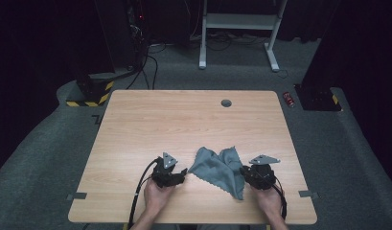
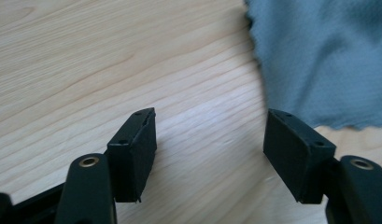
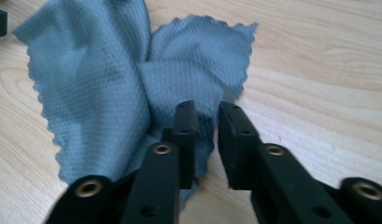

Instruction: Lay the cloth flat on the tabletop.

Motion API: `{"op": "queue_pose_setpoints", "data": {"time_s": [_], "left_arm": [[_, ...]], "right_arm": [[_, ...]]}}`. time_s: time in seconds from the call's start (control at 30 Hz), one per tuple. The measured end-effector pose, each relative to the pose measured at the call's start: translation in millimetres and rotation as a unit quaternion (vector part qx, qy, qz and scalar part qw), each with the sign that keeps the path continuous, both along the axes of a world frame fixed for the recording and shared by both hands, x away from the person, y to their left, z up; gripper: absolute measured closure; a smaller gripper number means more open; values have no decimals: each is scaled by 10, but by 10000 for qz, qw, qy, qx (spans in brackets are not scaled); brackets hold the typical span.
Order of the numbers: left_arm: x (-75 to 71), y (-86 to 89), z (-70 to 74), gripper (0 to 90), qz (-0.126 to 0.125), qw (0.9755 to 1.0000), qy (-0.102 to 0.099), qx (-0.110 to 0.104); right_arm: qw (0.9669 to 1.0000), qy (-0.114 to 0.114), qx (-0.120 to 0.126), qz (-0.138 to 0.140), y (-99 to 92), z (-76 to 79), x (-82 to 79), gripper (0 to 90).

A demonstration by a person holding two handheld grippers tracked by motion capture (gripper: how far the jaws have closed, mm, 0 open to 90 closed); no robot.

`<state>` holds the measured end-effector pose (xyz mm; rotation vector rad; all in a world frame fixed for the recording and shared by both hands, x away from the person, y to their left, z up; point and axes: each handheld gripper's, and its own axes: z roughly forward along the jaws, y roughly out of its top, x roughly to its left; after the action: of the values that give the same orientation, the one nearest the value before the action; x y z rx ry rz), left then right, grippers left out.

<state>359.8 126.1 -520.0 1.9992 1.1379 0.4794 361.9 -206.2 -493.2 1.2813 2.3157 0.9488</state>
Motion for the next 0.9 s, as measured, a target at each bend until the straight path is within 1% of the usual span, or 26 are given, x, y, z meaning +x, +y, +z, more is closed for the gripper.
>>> {"op": "queue_pose_setpoints", "data": {"time_s": [0.03, 0.1, 0.13, 0.17, 0.2, 0.27, 0.3, 0.33, 0.37, 0.4, 0.43, 0.5, 0.53, 0.6, 0.63, 0.67, 0.7, 0.73, 0.77, 0.8, 0.9], "left_arm": [[-5, -13, 23, 350, -57, 10000, -36, -64], [-9, -88, 85, 353, -318, 9993, -29, -202], [-5, -130, 102, 360, -443, 9989, -23, -180], [-5, -130, 102, 370, -443, 9989, -23, -180], [23, -222, 111, 396, -627, 9980, 35, -78], [62, -307, 102, 456, -707, 9974, 136, 62], [80, -329, 98, 507, -725, 9972, 156, 122], [80, -329, 98, 553, -725, 9972, 156, 122], [116, -369, 88, 623, -767, 9966, 249, 162], [123, -378, 86, 675, -766, 9965, 281, 181], [139, -382, 86, 719, -805, 9959, 307, 259], [136, -385, 98, 840, -869, 9952, 331, 308], [128, -379, 111, 886, -902, 9948, 333, 339], [104, -353, 146, 894, -956, 9941, 352, 382], [104, -353, 146, 896, -956, 9941, 352, 382], [63, -292, 188, 897, -962, 9939, 329, 421], [38, -262, 202, 898, -949, 9942, 324, 395], [-7, -196, 225, 898, -922, 9946, 311, 372], [-7, -196, 225, 898, -922, 9946, 311, 372], [-93, -71, 245, 898, -858, 9953, 303, 335], [-233, 104, 222, 898, -784, 9956, 388, 339]], "right_arm": [[10000, -33, 9, 36, 9, 2, 8, 746], [10000, -26, 50, 47, 33, 4, 10, 739], [9999, -27, 66, 78, 49, -2, 17, 737], [9999, -27, 66, 78, 49, -2, 17, 737], [9999, 14, 78, 95, 78, -19, 32, 746], [9999, 69, 65, 110, 96, -43, 53, 790], [9998, 108, 72, 117, 103, -55, 58, 827], [9998, 108, 72, 117, 103, -55, 58, 827], [9998, 82, 48, 174, 105, -65, 60, 873], [9998, 74, 51, 178, 106, -62, 55, 879], [9998, 75, 49, 168, 107, -57, 49, 881], [9998, 35, 28, 180, 98, -40, 42, 884], [9998, 3, 32, 171, 88, -28, 38, 884], [9999, -12, 48, 138, 70, -2, 26, 884], [9999, -57, 50, 138, 59, 8, 22, 884], [9999, -93, 37, 137, 46, 23, 13, 884], [9999, -106, 35, 124, 39, 31, 4, 884], [9999, -118, 34, 111, 31, 38, -5, 885], [9999, -118, 34, 111, 31, 38, -5, 885], [9998, -152, 7, 93, -2, 40, -29, 886], [9999, -80, -65, 80, -48, -5, -45, 886]]}}
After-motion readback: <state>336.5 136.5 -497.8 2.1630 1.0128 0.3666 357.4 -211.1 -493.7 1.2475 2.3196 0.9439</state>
